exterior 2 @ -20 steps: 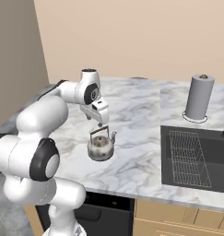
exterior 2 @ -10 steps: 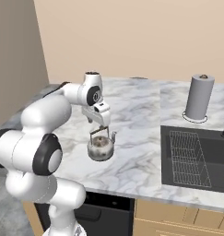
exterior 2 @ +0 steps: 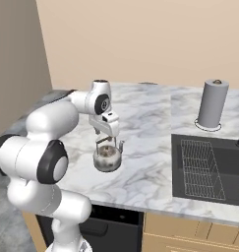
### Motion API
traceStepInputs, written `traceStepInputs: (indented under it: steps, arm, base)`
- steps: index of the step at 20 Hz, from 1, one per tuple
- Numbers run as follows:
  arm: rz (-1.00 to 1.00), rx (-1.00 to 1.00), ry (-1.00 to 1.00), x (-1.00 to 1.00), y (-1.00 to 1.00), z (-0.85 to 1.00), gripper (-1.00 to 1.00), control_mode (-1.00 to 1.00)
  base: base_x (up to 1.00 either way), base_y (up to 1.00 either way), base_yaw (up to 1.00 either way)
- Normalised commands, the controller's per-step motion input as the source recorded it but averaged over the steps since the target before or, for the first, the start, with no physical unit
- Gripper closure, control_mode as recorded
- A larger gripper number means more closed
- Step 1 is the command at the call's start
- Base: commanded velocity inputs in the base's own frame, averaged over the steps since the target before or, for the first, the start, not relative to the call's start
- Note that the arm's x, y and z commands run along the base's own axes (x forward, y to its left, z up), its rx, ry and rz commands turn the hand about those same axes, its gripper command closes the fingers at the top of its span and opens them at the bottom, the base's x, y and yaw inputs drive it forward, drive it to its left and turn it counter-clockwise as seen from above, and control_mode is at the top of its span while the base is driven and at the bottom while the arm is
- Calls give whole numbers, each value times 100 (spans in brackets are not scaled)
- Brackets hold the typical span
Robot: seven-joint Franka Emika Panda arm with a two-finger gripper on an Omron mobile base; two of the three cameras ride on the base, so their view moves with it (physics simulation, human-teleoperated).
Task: Pick the kettle and mug and place them in the sink. Then turn on the water.
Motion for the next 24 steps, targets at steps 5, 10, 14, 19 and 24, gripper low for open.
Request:
traceStepInputs:
  steps: [5, 10, 14, 19, 24]
  arm:
    - [0, 0, 2, 3, -8, -9, -100, -100]
    - [0, 0, 1, 7, -1, -5, -100, -100]
    - [0, 0, 2, 9, 0, -6, -100, -100]
    - [0, 0, 3, 10, 0, -7, -100, -100]
    - [0, 0, 3, 6, 0, -10, -100, -100]
  base:
    - [0, 0, 0]
    - [0, 0, 0]
    - [0, 0, 0]
    - [0, 0, 0]
    - [0, 0, 0]
